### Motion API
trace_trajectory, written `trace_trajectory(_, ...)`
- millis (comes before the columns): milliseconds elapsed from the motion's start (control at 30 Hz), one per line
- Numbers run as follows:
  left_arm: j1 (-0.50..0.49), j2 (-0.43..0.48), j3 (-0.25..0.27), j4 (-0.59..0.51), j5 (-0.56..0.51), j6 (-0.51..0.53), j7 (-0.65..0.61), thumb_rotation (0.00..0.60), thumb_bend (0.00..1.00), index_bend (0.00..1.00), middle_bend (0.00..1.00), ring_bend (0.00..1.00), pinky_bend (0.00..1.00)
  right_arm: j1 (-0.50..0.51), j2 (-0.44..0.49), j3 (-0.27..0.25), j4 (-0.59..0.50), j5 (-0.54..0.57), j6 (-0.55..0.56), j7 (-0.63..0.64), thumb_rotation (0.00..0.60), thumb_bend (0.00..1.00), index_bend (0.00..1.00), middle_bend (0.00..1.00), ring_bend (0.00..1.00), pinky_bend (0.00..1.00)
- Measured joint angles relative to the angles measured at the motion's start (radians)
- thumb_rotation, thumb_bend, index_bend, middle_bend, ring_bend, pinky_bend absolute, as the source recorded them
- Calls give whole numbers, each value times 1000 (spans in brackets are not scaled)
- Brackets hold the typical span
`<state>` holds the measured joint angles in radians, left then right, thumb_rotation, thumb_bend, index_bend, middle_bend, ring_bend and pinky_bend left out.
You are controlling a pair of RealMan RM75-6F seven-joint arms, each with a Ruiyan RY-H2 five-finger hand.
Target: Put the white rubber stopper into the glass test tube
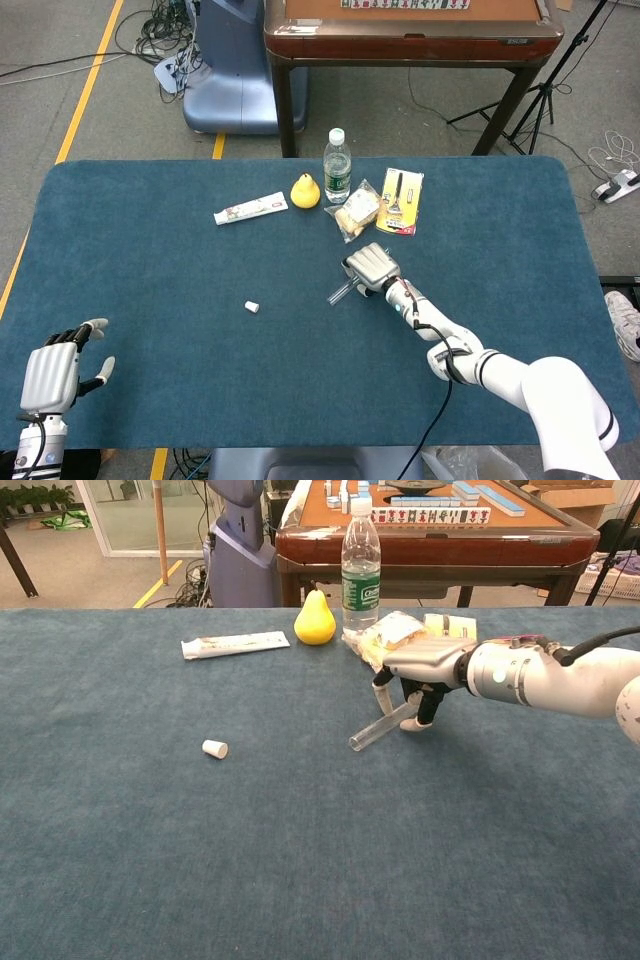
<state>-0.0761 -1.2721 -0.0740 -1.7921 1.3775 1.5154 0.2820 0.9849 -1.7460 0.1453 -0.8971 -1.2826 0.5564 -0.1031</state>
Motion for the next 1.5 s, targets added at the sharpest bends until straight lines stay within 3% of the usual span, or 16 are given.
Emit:
trace_trajectory(267, 1, -1, 0, 2, 1, 0, -4, 600, 271, 295, 398, 363, 321, -2, 0, -2, -2, 3, 7, -1, 600, 365, 563, 1000, 1000, 1000)
trace_trajectory(800, -58, 35, -20, 5, 41, -64, -47, 600, 270, 297, 398, 363, 321, -47, 63, 11, -116, -31, 131, 82, 600, 423, 849, 1000, 1000, 1000)
trace_trajectory(1167, -157, 106, -71, -13, 66, -168, -184, 600, 271, 307, 399, 368, 321, -114, 145, 32, -251, -89, 309, 194, 600, 448, 889, 1000, 1000, 1000)
trace_trajectory(1333, -203, 132, -83, -28, 93, -211, -206, 600, 270, 336, 399, 392, 450, -141, 170, 38, -291, -112, 375, 233, 600, 451, 892, 1000, 1000, 1000)
trace_trajectory(1500, -272, 139, -98, -19, 120, -277, -245, 600, 270, 353, 417, 430, 480, -170, 200, 42, -339, -120, 417, 267, 600, 451, 892, 1000, 1000, 1000)
